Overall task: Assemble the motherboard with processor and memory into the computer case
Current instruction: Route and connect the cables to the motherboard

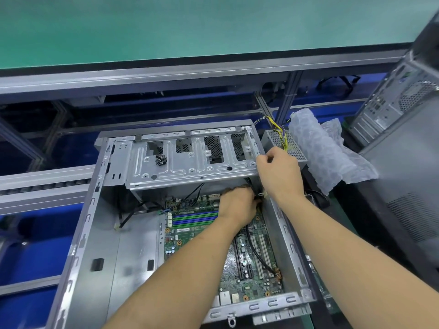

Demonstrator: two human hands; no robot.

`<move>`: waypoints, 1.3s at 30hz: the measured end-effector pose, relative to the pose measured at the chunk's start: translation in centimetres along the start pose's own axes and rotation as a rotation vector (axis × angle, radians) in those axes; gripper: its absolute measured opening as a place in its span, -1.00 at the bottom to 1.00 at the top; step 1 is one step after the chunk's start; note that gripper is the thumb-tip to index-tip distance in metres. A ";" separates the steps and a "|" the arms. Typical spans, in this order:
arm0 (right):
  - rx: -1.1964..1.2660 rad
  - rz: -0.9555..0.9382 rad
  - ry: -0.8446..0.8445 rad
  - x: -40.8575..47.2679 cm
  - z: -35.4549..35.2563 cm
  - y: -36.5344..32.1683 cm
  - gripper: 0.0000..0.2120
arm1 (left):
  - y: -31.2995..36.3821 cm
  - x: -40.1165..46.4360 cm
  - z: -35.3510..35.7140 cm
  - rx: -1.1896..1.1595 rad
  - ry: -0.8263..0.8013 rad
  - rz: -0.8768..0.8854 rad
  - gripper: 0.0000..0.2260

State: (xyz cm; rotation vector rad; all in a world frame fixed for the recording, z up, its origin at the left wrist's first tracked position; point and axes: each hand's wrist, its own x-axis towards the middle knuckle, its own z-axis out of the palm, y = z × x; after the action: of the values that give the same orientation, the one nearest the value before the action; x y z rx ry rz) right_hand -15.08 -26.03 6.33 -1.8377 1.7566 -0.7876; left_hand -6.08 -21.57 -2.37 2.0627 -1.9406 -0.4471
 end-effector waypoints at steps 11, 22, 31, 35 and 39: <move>0.007 -0.002 -0.003 0.0 -0.1 0.0 -0.79 | 0.4 0.1 0.0 -0.023 -0.065 -0.062 -0.78; -0.011 -0.011 -0.005 -0.1 -0.1 0.1 -0.80 | 0.1 1.1 -0.2 -0.006 -0.155 -0.091 -0.82; -0.020 -0.027 -0.004 0.0 0.1 0.4 -0.82 | 0.1 1.6 -0.4 -0.028 -0.228 -0.127 -0.80; -0.024 -0.017 -0.006 0.1 0.2 0.3 -0.81 | -0.1 1.5 -0.7 0.010 -0.188 -0.126 -0.77; -0.035 -0.019 -0.008 0.0 0.1 0.2 -0.81 | -0.4 -0.1 -0.5 -0.068 -0.055 -0.127 -0.82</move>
State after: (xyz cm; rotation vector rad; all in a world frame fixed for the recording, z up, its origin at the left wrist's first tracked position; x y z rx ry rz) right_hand -15.18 -26.10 6.10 -1.8807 1.7605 -0.7600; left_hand -5.52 -21.49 -2.07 2.1589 -1.8044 -0.5956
